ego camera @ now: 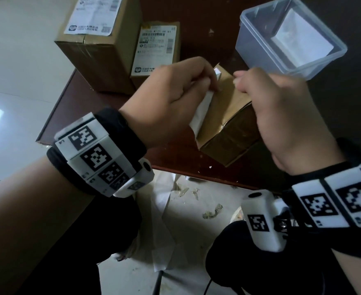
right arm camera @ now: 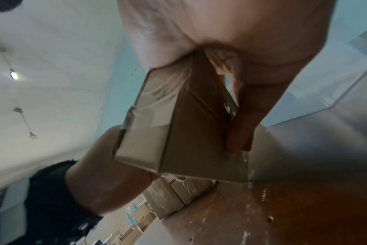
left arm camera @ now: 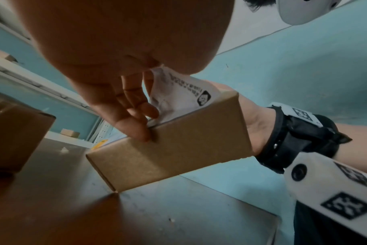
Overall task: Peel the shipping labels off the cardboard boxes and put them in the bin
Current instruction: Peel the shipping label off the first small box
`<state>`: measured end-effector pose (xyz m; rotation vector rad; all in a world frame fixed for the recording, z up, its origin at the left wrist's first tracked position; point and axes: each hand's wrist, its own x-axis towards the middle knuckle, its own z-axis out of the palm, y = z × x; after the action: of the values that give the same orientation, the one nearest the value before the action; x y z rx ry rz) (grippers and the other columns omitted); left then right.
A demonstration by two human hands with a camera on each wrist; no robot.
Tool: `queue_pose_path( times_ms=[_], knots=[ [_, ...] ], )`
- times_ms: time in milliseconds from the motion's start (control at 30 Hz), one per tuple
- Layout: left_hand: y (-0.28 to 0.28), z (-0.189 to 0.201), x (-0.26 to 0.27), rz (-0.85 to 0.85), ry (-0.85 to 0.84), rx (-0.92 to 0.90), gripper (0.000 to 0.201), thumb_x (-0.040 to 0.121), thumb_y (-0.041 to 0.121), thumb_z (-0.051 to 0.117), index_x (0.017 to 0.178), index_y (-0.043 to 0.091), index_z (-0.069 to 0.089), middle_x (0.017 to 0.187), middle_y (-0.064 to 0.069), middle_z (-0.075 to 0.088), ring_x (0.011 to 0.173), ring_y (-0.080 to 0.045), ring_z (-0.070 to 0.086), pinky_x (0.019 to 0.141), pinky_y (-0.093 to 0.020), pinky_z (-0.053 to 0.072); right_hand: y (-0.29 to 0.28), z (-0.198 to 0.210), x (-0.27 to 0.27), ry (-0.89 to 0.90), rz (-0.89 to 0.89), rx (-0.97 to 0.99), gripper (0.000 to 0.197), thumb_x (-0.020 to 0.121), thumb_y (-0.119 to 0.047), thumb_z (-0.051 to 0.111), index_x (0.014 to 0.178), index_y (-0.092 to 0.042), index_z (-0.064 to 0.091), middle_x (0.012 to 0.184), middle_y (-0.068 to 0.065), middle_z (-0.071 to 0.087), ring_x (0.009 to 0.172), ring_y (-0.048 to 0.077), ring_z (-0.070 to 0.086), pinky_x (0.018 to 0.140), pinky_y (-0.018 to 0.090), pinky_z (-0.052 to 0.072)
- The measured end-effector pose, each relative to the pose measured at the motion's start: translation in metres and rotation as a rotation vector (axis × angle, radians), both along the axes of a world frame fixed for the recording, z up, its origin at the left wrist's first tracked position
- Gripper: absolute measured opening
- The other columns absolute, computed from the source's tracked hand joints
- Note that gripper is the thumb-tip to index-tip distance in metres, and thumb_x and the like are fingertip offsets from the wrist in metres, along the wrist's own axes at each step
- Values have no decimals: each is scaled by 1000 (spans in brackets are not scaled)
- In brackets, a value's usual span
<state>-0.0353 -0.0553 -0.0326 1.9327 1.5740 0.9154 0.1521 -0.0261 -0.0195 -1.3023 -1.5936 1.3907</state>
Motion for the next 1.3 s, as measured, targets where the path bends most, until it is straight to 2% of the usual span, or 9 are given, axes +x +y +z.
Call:
queue_pose_path(
  times_ms=[133,300,433,533,633,900,1067,1167,1300],
  knots=[
    [0,0,6,38,-86,-6,28,108,22,45,100,8,68,89,-11,68,84,-23,62,75,-41,48,-2,-2,-2,-28,-5,48,51,102,-36,55,115,13,60,87,30,50,68,29,43,49,18,36],
    [-3,6,15,116,-188,-107,44,95,56,57,96,14,68,77,10,63,70,0,60,60,-14,46,0,-2,-2,-75,-45,53,41,104,-36,55,91,-1,72,85,23,60,80,31,55,47,19,42],
    [-2,2,20,192,-326,-148,44,81,45,83,111,15,70,91,4,72,78,-6,69,65,-23,56,2,-5,-2,-98,-92,52,45,104,-35,55,61,-31,68,63,-10,68,64,-4,64,47,9,45],
    [0,-10,22,246,-603,-181,78,76,34,90,142,17,51,97,-10,77,88,-21,76,75,-39,63,3,-6,-4,-67,-128,44,59,107,-31,53,48,-32,57,44,-18,51,48,-6,53,43,6,36],
    [1,-17,24,314,-649,-203,78,71,41,90,137,15,57,103,-9,77,91,-24,77,77,-48,64,2,-8,-7,-20,-160,28,70,107,-29,53,37,-33,53,42,-18,44,45,-3,47,44,10,36],
    [-2,-25,30,446,-651,-110,14,82,21,86,82,14,74,74,-7,75,67,-26,72,66,-50,62,-2,-9,-13,99,-231,-67,54,106,-35,55,57,-24,35,59,4,34,65,24,38,53,28,33],
    [1,-21,24,373,-518,-21,9,88,21,80,92,14,77,79,0,77,71,-19,74,66,-48,63,-4,-11,-12,102,-138,-90,38,103,-44,59,84,-12,70,85,22,67,86,38,69,70,53,53],
    [0,-20,22,326,-397,50,11,93,24,75,91,13,80,71,3,75,63,-16,73,55,-46,59,-4,-12,-12,121,-54,-67,30,100,-43,68,121,-23,74,110,0,78,102,8,75,78,23,60],
    [1,-21,19,374,-364,130,10,89,17,76,87,9,81,71,-2,76,66,-20,74,57,-43,59,-5,-13,-10,114,42,-130,42,90,-47,81,128,-43,64,118,-22,76,109,-9,70,87,14,56]
  ],
)
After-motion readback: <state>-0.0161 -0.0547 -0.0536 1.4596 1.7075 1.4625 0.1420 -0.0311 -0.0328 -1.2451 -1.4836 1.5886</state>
